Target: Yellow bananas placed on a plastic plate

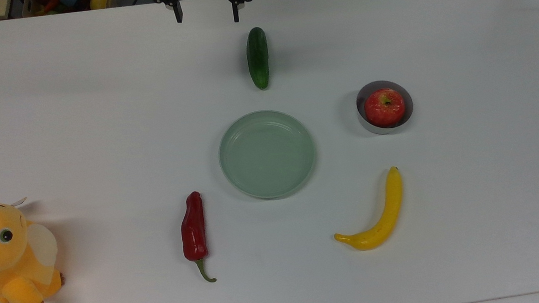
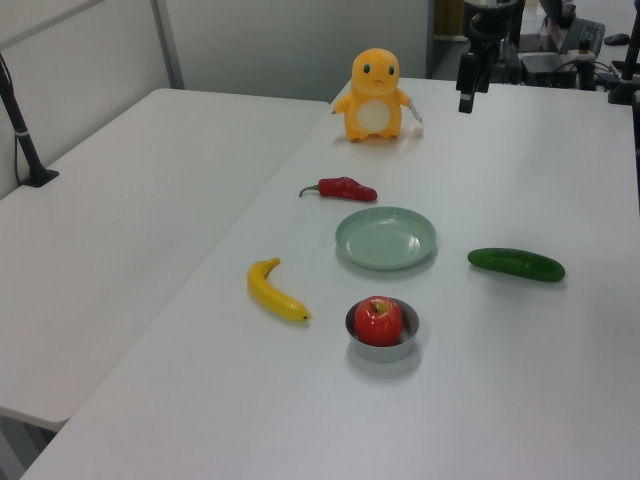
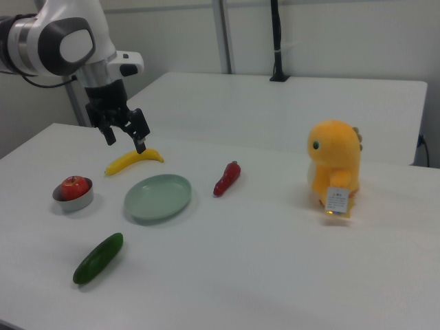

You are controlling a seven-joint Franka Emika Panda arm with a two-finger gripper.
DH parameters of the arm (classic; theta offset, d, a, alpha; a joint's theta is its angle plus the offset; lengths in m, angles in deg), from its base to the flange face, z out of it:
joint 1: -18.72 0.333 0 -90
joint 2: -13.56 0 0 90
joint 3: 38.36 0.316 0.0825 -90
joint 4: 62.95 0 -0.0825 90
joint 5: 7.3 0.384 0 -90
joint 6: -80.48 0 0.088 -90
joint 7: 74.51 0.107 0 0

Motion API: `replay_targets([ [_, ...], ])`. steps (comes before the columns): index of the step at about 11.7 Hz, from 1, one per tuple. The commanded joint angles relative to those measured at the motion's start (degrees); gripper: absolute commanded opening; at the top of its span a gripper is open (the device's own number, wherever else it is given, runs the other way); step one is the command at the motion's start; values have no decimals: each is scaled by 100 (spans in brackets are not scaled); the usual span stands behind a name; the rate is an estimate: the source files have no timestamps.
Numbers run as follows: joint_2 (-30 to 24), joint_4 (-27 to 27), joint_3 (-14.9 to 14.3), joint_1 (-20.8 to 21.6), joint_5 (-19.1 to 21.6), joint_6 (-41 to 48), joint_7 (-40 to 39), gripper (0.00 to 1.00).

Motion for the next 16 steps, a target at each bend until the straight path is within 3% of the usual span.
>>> replay_targets([
  [1, -141, 72, 78, -195, 57, -382, -519, 100],
  [16, -221, 267, 96, -117, 75, 71, -488, 100],
])
